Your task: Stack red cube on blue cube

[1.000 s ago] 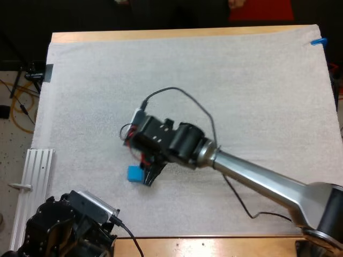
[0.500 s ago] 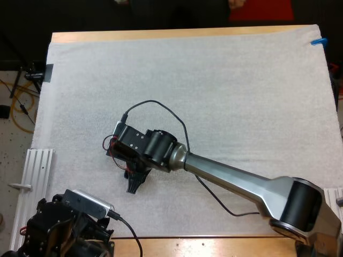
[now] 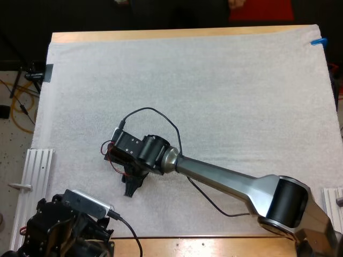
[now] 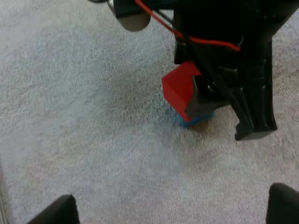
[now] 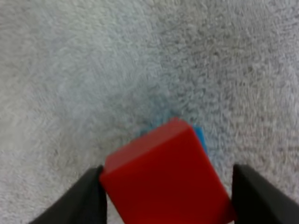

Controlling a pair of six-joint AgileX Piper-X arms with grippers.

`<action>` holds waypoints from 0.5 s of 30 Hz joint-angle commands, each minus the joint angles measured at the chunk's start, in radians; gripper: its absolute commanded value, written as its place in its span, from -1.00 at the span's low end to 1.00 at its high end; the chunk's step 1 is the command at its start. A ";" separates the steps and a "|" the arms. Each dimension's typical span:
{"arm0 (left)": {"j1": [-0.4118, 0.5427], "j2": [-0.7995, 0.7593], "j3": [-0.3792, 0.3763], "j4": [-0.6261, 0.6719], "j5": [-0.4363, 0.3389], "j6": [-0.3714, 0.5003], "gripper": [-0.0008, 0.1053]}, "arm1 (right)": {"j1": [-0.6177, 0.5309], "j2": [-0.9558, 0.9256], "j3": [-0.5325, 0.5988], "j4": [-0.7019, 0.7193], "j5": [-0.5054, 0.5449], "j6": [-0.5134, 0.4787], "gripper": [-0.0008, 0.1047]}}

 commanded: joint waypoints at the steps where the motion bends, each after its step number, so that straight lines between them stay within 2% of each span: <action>1: -0.003 -0.001 -0.003 0.002 -0.010 -0.012 0.46 | 0.003 -0.006 -0.011 -0.009 0.000 0.004 -0.63; 4: -0.003 -0.001 -0.003 0.002 -0.010 -0.012 0.46 | 0.003 0.000 -0.011 -0.009 0.062 0.004 -0.63; 12: -0.003 -0.001 -0.003 0.002 -0.010 -0.012 0.46 | 0.003 0.000 -0.011 -0.005 0.056 0.002 -0.63; 15: -0.003 -0.001 -0.003 0.002 -0.010 -0.012 0.46 | 0.003 0.000 -0.011 0.004 0.037 0.002 -0.46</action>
